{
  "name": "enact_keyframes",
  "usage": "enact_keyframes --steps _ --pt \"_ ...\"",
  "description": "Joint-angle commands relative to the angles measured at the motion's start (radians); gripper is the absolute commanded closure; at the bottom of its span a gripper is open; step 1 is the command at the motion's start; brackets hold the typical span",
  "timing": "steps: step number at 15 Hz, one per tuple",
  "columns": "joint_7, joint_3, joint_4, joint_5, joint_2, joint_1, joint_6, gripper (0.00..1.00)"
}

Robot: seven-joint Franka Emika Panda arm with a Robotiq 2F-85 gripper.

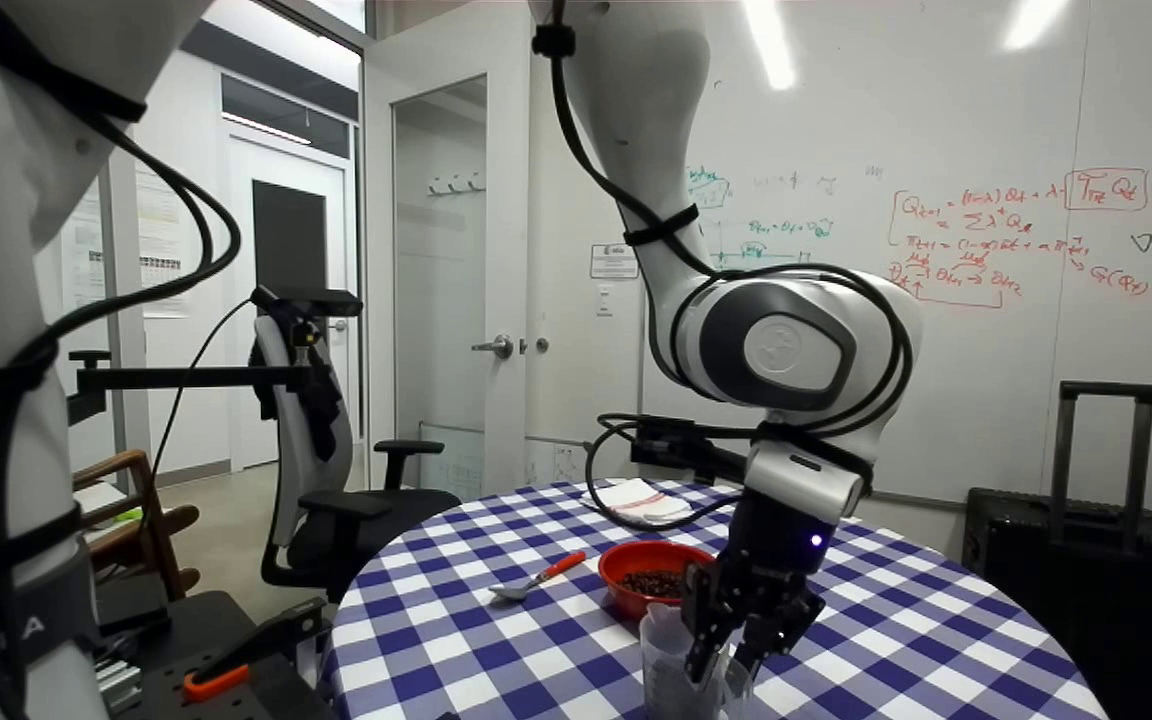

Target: Pour some contents from the transparent jar into the orange bowl

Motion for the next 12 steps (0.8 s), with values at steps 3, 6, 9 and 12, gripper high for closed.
enact_keyframes --steps 3,6,9,12 --pt "-0.025 0.002 0.034 0.014 0.015 -0.007 -0.037 0.94" --pt "-0.023 0.0 0.039 0.011 0.017 -0.007 -0.046 0.93" --pt "0.005 -0.02 0.054 -0.018 0.006 0.006 -0.097 0.93" --pt "0.072 -0.063 0.108 -0.101 -0.003 0.039 -0.213 0.93"
